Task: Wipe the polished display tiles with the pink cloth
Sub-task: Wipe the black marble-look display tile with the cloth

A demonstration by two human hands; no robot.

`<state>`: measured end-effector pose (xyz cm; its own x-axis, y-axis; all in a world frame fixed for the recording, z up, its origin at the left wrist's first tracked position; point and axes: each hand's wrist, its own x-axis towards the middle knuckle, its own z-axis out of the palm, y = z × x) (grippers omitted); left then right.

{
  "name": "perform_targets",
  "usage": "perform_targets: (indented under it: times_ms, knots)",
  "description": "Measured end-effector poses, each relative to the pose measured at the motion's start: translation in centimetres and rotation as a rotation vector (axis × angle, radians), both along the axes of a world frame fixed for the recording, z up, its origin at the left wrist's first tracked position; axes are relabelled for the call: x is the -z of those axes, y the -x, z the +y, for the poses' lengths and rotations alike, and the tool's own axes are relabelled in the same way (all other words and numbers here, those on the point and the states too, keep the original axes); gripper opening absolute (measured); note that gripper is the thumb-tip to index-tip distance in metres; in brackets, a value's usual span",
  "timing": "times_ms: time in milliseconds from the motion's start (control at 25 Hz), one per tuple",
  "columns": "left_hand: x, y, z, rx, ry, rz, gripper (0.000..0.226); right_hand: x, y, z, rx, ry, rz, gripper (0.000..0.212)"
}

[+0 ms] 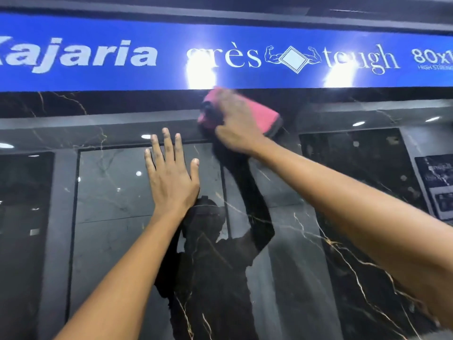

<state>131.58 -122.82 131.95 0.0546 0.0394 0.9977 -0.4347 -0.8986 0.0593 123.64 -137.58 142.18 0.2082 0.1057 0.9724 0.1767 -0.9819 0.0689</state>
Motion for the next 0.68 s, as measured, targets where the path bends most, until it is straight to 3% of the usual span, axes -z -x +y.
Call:
perform_targets:
  times_ms: [80,120,160,280,320,360,400,480,520,560,600,680]
  knots:
    - [-0.1,0.1,-0.1,-0.015,-0.006,0.0,0.067,-0.1,0.8,1.8,-0.036,0.355,0.146,0.069]
    - [-0.2,0.2,-0.1,-0.019,-0.009,0.002,0.067,-1.1,1.7,0.2,-0.047,0.317,0.119,0.069]
    - [-0.2,0.3,-0.1,-0.024,-0.012,0.0,0.065,-1.8,2.4,-2.3,-0.07,0.173,0.034,0.064]
    - [0.0,0.3,-0.3,-0.041,-0.006,0.001,0.065,-2.2,2.8,-8.4,0.023,-0.586,-0.205,0.049]
    - [0.0,0.3,-0.3,-0.045,-0.004,0.003,0.066,-1.9,1.9,-7.3,0.085,-0.64,-0.226,0.052]
    - [0.0,0.3,-0.3,-0.049,-0.001,0.007,0.066,-1.9,0.9,-5.0,0.094,-0.532,-0.238,0.058]
    - [-0.1,0.3,-0.3,-0.053,-0.001,0.015,0.066,-1.6,-0.1,-2.1,0.058,-0.299,-0.192,0.064]
    - [-0.2,0.4,-0.3,-0.054,-0.01,0.027,0.065,-0.6,-1.0,2.3,0.037,0.2,0.042,0.069]
    - [-0.1,0.5,-0.3,-0.048,-0.017,0.028,0.065,-0.6,-0.5,2.2,0.038,0.336,0.118,0.072]
    - [-0.1,0.6,-0.3,-0.039,-0.02,0.025,0.064,-0.6,0.6,0.6,0.008,0.348,0.101,0.074]
    - [-0.1,0.7,-0.3,-0.028,-0.019,0.024,0.063,-0.8,1.4,-2.3,-0.047,0.231,0.02,0.073]
    - [-0.4,1.0,-0.1,0.016,0.022,0.024,0.062,-0.3,3.0,-9.4,-0.078,-0.205,-0.2,0.064]
